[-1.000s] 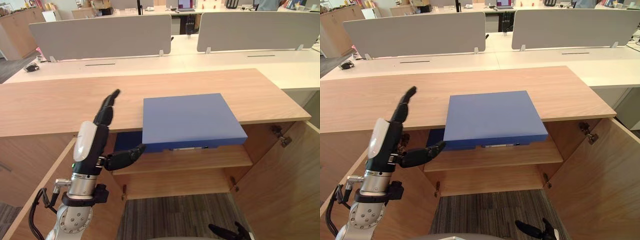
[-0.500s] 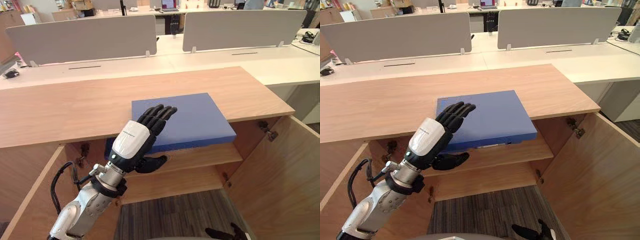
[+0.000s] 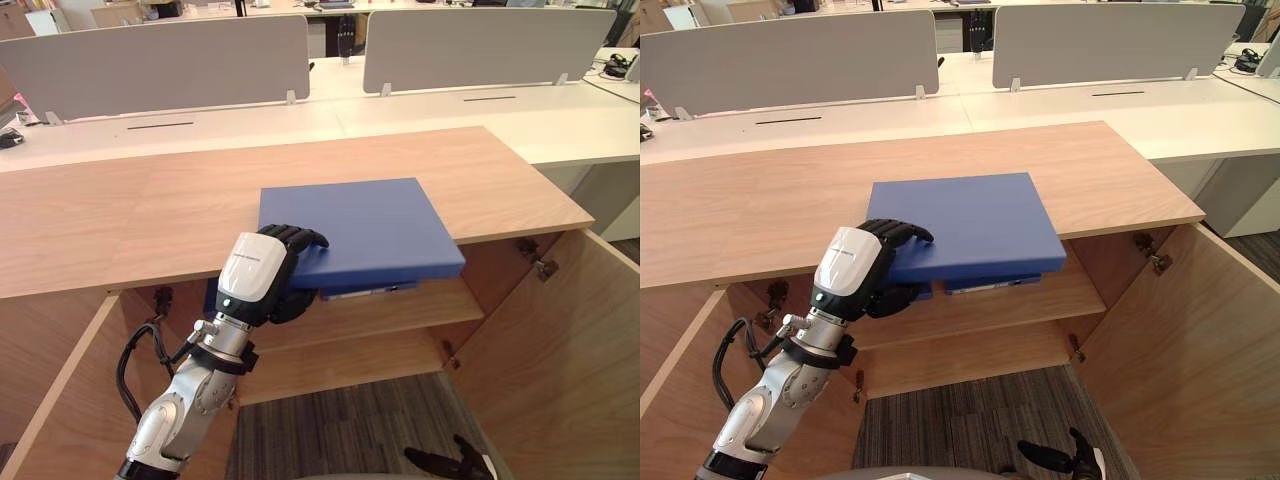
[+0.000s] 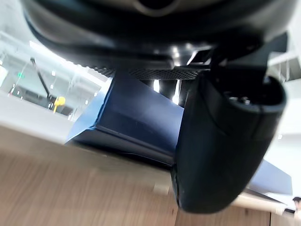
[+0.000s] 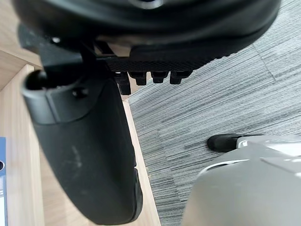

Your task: Walk over to the cabinet, pick up the folder, carry it to the office cabinet, place the folder inside the office cabinet, then close the office cabinet door

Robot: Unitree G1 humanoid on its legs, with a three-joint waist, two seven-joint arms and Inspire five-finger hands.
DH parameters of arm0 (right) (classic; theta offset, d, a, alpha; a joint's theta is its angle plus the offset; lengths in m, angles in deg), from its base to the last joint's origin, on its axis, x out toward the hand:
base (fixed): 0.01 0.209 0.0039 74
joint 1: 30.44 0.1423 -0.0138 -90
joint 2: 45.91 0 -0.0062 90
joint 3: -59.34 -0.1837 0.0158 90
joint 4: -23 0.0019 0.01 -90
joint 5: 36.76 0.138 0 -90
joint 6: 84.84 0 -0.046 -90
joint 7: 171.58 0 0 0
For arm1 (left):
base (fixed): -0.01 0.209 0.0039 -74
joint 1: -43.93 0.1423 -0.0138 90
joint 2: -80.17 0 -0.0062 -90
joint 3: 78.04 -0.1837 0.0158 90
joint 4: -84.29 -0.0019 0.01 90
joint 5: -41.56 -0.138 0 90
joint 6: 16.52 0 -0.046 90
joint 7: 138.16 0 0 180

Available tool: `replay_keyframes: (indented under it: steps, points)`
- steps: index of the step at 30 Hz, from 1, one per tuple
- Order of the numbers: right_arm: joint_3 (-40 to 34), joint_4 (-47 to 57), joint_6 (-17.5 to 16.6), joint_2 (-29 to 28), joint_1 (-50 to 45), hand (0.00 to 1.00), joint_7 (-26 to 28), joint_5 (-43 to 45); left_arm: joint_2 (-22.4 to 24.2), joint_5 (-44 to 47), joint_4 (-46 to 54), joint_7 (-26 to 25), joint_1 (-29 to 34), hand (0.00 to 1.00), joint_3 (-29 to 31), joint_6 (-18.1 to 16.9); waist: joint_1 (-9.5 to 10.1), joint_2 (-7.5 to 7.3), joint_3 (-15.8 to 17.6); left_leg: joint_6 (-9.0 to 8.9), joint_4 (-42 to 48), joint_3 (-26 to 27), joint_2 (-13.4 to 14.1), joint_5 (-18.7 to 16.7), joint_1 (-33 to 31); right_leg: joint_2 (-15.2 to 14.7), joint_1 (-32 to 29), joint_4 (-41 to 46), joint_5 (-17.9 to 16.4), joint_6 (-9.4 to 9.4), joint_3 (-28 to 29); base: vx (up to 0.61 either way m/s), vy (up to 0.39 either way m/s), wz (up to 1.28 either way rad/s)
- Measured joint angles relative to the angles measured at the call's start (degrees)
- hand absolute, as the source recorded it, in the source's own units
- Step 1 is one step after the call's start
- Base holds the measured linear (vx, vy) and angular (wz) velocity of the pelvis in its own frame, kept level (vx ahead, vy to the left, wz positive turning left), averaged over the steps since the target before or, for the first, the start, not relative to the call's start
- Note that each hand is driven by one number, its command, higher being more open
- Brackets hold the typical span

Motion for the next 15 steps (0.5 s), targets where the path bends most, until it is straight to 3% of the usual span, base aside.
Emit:
replay_keyframes:
  steps: [9,15]
  points:
    - [0.01,7.02,-0.05,-1.72,0.25,1.0,-0.07,2.83,4.07,6.35,7.25,4.02,3.94,0.0,-0.14,-2.12,-0.05,0.06,-0.09,-0.08,0.04,0.8,0.4,-0.42,-0.93,0.13,-1.08,0.09,0.07,0.13,0.99,-0.01,-0.029,-0.05]
    - [-0.11,25.96,-1.97,-4.84,-2.53,1.0,-0.02,9.19,8.45,16.29,15.31,7.0,10.44,0.0,-0.08,-4.07,-0.04,-0.14,0.02,0.28,0.05,1.87,0.36,-1.0,-0.82,0.16,-1.44,0.24,0.16,0.26,2.08,-0.02,-0.025,-0.09]
